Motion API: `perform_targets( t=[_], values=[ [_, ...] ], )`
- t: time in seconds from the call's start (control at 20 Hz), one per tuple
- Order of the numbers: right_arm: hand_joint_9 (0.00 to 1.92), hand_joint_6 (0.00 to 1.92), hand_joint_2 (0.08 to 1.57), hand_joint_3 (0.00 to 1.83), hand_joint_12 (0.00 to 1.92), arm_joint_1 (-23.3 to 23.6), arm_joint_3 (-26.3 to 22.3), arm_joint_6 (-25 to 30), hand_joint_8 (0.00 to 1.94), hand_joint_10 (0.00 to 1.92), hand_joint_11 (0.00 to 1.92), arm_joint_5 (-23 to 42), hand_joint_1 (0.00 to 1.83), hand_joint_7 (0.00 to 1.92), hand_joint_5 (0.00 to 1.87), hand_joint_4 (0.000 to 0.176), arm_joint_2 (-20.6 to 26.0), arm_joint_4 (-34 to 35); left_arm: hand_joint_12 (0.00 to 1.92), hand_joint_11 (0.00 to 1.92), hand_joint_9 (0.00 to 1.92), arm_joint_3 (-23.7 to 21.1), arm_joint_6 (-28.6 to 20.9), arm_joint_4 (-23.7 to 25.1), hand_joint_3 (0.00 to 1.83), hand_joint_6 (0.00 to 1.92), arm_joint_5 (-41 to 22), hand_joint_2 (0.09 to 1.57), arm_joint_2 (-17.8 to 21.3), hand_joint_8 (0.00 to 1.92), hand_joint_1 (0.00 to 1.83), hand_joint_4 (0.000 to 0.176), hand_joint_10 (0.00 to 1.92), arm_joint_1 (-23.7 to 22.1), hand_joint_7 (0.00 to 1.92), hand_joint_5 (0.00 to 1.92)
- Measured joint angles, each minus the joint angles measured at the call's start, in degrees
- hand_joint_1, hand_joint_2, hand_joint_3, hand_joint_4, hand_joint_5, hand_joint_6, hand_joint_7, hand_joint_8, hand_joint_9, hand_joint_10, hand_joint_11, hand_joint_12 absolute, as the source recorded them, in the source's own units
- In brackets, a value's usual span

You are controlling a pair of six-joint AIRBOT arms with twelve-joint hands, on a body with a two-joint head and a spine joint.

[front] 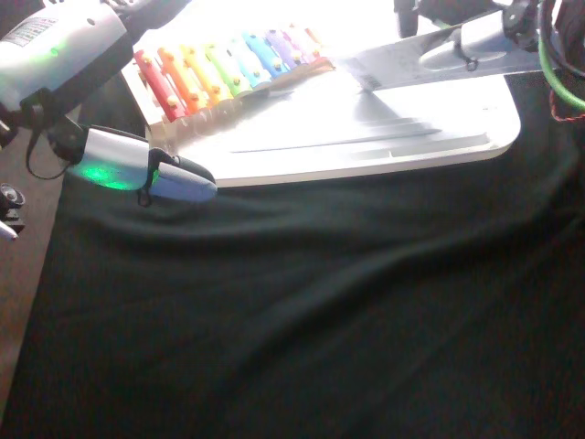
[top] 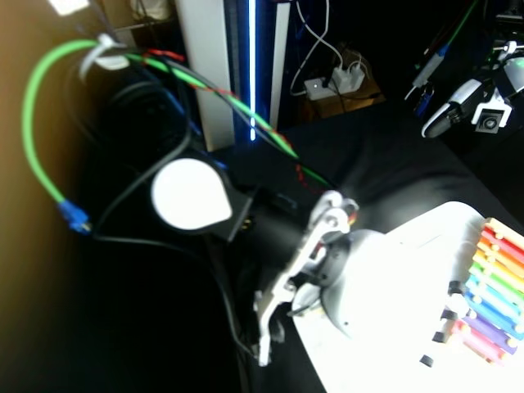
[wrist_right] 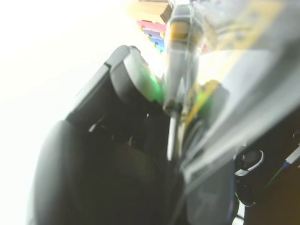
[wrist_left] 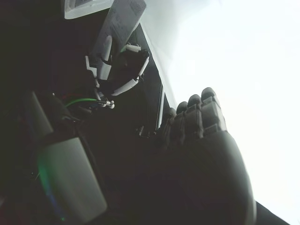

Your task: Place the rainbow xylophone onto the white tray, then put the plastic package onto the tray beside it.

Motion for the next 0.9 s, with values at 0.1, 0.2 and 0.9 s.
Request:
perform_targets(
  t=[0.1, 0.2, 0.9],
  values=[
    [1.25, 1.58, 1.12, 0.0, 1.92, 0.11, 0.0, -0.07, 1.94, 1.92, 1.36, -0.07, 1.45, 0.98, 0.56, 0.0, -0.09, -0.09, 0.0, 0.0, 0.0, 0.0, -0.02, 0.07, 0.0, 0.0, -0.04, 0.68, 0.0, 0.0, 0.96, 0.0, 0.0, -0.02, 0.0, 0.0],
    [1.36, 1.34, 1.18, 0.02, 1.92, 0.11, 0.0, -0.11, 1.94, 1.92, 1.45, -0.37, 1.21, 1.09, 0.74, 0.0, -0.04, -0.22, 0.0, 0.0, 0.0, 0.0, 0.0, 0.0, 0.0, 0.0, -0.02, 0.69, 0.0, 0.0, 0.94, 0.0, 0.0, -0.02, 0.0, 0.0],
    [0.66, 0.42, 0.98, 0.0, 1.36, 0.37, -2.14, -0.07, 0.56, 0.91, 0.56, -0.15, 1.02, 0.7, 0.54, 0.0, -0.04, -0.76, 0.0, 0.0, 0.0, -0.31, 0.0, -0.28, 0.0, 0.0, 0.0, 0.7, 0.0, 0.0, 0.92, 0.0, 0.0, 0.17, 0.0, 0.0]
  ],
)
